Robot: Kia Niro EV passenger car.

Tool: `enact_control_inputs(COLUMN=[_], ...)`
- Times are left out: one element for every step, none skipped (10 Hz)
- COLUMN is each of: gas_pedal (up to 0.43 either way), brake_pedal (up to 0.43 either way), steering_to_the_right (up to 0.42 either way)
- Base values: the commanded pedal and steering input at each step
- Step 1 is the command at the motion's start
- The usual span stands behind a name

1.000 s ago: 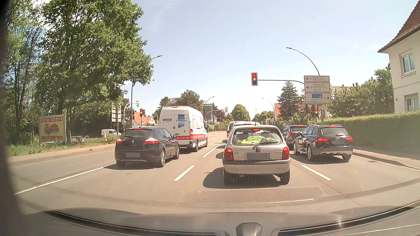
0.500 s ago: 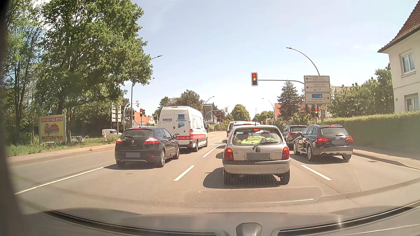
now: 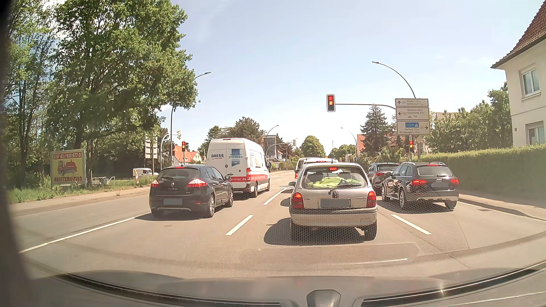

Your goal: Follow the waypoints while adhering to traffic rules and regulations

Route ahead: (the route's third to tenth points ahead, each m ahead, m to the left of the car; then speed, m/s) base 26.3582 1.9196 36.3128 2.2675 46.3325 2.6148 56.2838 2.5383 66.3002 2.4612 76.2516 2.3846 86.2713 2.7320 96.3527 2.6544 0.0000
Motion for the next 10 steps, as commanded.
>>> enact_control_inputs(gas_pedal=[0.000,0.000,0.000,0.000,0.000,0.000,0.000,0.000,0.000,0.000], brake_pedal=[0.006,0.006,0.006,0.006,0.006,0.006,0.006,0.006,0.006,0.006], steering_to_the_right=[0.021,0.021,0.021,0.021,0.021,0.021,0.021,0.021,0.021,0.021])
